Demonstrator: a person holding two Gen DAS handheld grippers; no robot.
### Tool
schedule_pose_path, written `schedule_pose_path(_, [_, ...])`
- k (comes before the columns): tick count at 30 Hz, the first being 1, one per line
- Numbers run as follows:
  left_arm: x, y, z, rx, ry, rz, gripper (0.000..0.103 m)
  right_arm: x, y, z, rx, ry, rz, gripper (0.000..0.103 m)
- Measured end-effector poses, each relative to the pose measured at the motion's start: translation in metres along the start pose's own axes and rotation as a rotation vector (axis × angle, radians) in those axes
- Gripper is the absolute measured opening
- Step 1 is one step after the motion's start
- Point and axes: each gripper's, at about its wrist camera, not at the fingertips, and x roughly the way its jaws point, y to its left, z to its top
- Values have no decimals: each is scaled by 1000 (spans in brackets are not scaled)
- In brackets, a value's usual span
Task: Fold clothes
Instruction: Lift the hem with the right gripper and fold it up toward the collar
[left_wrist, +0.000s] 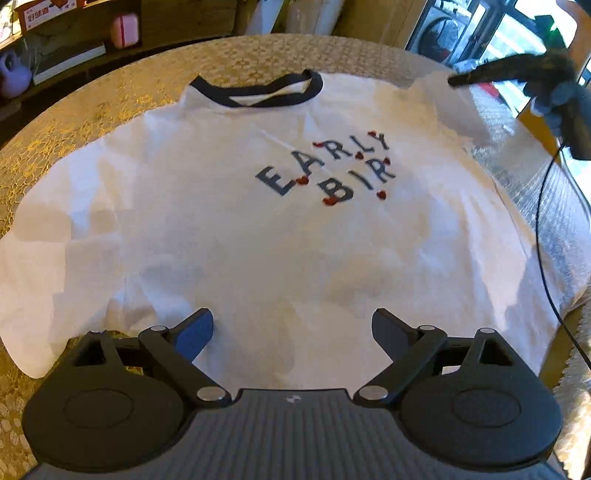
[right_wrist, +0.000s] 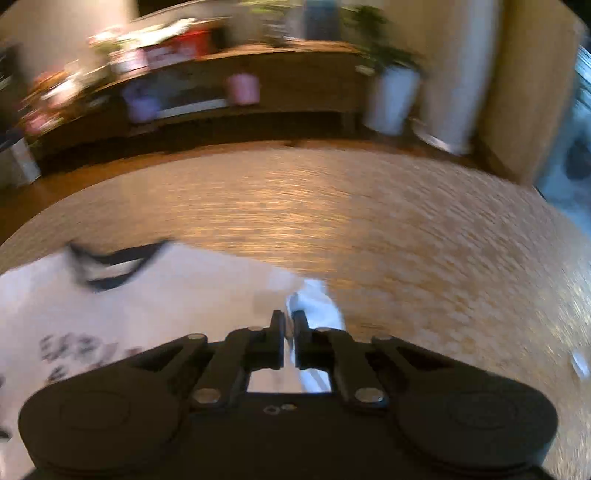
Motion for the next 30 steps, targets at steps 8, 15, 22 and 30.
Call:
schedule_pose_path(8, [1,-4,-3,27,-10,26,94,34,95,-34,-231,146,136,103])
schedule_pose_path(15, [4,-10,-6,71,-14,54,94,6,83,-34,-224,92,179,103])
schedule_pose_path(22, [3,-8,-6,53,-23,49,94,-23,45,-48,-228,80,104,103])
schedule_pose_path(30, [4,-10,-6,61,-24,63,94,-4,78,-93,-431,139,21,103])
